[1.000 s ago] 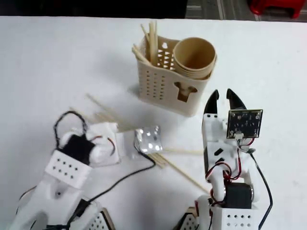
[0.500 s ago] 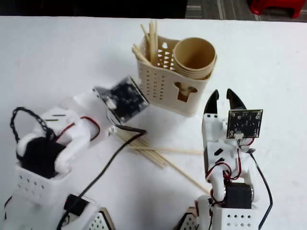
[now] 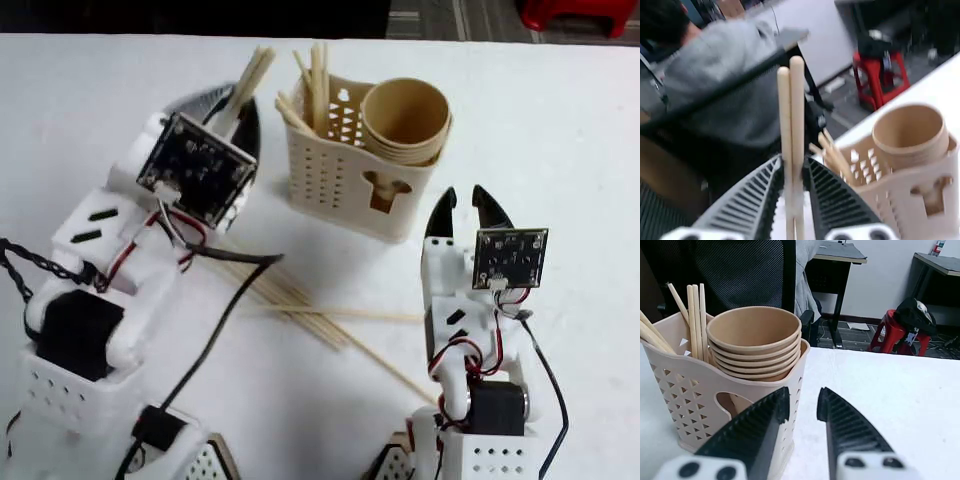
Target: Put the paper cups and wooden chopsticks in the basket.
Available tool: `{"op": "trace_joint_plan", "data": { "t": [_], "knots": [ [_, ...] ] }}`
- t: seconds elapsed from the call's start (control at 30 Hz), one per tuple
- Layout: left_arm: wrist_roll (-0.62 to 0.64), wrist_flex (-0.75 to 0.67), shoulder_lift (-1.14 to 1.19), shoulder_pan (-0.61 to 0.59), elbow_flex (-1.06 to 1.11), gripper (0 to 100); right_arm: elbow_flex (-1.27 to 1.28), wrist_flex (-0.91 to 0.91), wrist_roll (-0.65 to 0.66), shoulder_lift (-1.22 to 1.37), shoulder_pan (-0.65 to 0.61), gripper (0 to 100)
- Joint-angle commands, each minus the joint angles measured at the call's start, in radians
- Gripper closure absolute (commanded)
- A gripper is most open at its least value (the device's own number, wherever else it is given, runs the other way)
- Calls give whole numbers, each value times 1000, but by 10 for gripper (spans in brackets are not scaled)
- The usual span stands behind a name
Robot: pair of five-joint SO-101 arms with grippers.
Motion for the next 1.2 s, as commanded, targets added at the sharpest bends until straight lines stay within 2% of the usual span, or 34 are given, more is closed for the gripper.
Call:
{"op": "trace_joint_plan", "data": {
  "t": [0.0,0.13,0.33,0.5,0.7,0.97,1.17],
  "knots": [
    [20,-157,13,104,-54,977,-3,-25,11,-10,12,890],
    [20,-279,107,156,-57,977,-3,-25,11,-10,12,890],
    [25,-474,216,156,-57,977,-3,-25,11,-10,12,890],
    [138,-603,271,151,-57,977,-3,-27,11,-10,12,890],
    [149,-721,364,151,-57,977,-3,-27,11,-10,12,890],
    [152,-740,484,119,-44,977,-3,-27,11,-10,12,890],
    [301,-677,553,47,-46,976,-3,-27,11,-10,12,890]
  ]
}}
